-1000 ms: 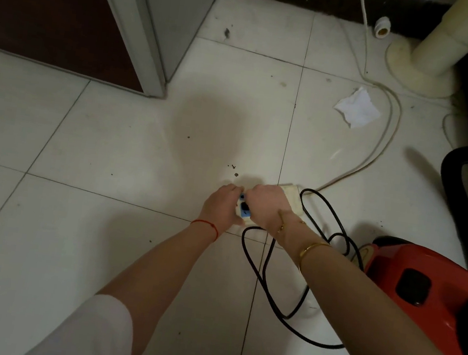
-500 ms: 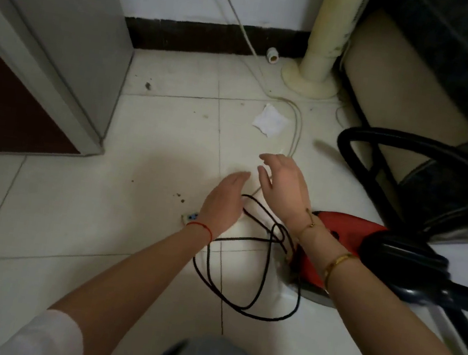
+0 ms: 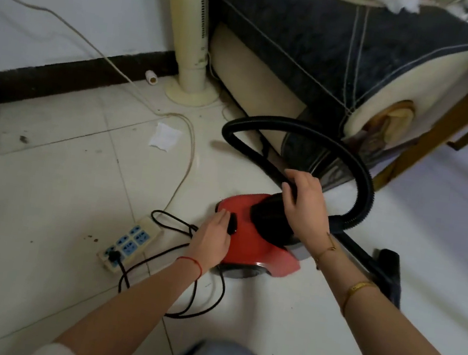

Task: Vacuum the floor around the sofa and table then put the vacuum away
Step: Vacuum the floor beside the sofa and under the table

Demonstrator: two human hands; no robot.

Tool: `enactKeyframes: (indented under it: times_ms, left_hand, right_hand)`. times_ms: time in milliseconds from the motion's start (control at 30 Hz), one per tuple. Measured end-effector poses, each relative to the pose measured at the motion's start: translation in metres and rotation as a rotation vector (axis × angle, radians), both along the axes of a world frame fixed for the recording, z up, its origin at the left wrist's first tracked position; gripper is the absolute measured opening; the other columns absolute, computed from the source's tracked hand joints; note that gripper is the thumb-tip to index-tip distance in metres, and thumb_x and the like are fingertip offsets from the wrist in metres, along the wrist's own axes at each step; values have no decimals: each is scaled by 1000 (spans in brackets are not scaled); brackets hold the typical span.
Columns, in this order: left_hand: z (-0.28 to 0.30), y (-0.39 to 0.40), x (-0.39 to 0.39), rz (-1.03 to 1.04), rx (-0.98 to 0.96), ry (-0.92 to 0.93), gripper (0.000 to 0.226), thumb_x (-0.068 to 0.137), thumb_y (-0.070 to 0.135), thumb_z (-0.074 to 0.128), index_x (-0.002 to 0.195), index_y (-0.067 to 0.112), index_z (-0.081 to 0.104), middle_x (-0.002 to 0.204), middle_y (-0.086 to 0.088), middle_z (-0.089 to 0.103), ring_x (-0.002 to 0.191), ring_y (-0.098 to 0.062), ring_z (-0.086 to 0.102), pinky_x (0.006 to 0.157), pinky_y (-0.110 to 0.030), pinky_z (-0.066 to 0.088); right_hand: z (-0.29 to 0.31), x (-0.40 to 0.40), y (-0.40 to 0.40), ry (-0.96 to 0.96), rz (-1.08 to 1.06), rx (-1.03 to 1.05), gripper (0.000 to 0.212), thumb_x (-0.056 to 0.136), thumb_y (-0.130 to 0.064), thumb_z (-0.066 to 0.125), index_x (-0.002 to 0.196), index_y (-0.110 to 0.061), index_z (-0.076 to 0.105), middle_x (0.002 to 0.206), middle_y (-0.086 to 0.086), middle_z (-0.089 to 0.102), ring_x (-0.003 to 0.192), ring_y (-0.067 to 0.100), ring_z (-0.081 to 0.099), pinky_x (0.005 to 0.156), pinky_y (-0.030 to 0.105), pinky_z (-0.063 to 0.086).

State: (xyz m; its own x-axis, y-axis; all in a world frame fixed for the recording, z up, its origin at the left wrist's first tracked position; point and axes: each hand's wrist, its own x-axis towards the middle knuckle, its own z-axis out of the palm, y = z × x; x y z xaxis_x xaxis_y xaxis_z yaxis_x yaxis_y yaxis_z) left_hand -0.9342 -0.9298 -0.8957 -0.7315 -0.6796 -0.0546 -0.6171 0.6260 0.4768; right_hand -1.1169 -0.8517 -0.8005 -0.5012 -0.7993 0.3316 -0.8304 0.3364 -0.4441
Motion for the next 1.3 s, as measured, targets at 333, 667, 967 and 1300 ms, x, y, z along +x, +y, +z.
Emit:
enactKeyframes:
  times_ms: [333,667,967,1300]
  left_hand:
    - [-11,11,-8,8,-109,-105,52,97,9,39,148,5,28,152,-8,31,141,-18,26,116,-29,25]
    - [-8,17,-15,6,-237,-194,57,91,4,44,146,0,29,144,-10,40,133,-22,33,115,-31,25]
    - [13,-7,-13,-55,-172,-165,44,93,6,40,136,10,49,125,-3,56,113,-17,52,97,-23,43]
    - [120,-2,-110,-256,-378,223,49,92,7,46,141,5,42,137,-8,48,128,-20,42,112,-27,29]
  right_hand:
    - [-18,-22,27,-39,-75,50,31,96,-20,49,125,-10,55,118,6,59,112,20,50,97,27,38]
    - [-28,-24,13,-66,-54,39,31,97,-20,47,126,-12,54,120,5,58,114,19,48,99,27,37]
    - [-14,-33,22,-26,-79,-12,29,97,-20,47,124,-12,55,115,5,59,108,18,50,96,29,42]
    - [35,-84,63,18,-232,-114,25,95,-20,47,118,-13,55,110,5,60,103,21,51,89,32,44]
